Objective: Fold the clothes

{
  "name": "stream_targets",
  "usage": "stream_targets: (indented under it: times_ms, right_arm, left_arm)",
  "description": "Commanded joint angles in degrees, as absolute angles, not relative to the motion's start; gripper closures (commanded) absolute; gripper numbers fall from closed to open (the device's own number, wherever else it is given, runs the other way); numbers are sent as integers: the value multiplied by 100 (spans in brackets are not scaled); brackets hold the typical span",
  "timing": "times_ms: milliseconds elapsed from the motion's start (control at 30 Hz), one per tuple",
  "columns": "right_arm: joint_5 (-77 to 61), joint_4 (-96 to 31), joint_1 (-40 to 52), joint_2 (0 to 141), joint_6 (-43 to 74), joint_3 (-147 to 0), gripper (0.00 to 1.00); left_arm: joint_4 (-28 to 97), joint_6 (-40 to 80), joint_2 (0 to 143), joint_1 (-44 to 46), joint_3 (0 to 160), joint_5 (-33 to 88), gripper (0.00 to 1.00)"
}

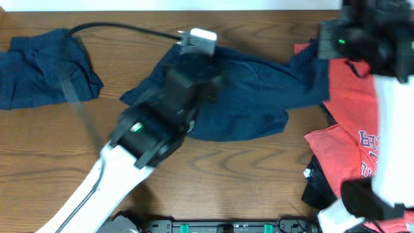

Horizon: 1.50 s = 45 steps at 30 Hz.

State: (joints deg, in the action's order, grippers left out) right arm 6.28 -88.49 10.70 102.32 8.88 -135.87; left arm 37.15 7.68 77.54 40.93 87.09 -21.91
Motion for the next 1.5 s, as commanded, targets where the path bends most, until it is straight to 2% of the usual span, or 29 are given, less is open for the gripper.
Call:
stream_targets:
  times_ms: [0, 133, 300, 467, 733, 1033, 1233, 1467]
  right_arm:
    - [228, -9080, 1127, 10530, 1205, -13607, 99]
    - [165, -9323, 1116, 10919, 1284, -13607, 99]
    - [123, -9155, 1033, 11340, 1251, -13607, 99]
    - [388, -7926, 928, 11544, 1046, -13607, 99]
    - [860, -5546, 607, 11288, 1109, -13618, 99]
    - [1138, -3680, 266, 10753, 687, -13727, 99]
    - [956, -3857, 209, 10554, 674, -13799, 99]
    - [493, -5437, 244, 10818, 692, -13797, 99]
  left_arm:
    - [3879, 1522, 8020, 4051, 8842, -2357, 94]
    - [4204, 2099, 8436, 3970, 8842, -2298, 94]
    - [4222, 2174, 9080, 3636, 8842, -2209, 94]
    - [3369, 1785, 9511, 3092, 8842, -2191, 94]
    - [1564, 1234, 9371, 2088, 9218, -2198, 94]
    - [1208, 403, 9354, 1865, 10694, -2198, 94]
    - [1406, 456, 9380, 1865, 10936, -2191, 94]
    - [2943, 1181, 9784, 1865, 10925, -2029, 94]
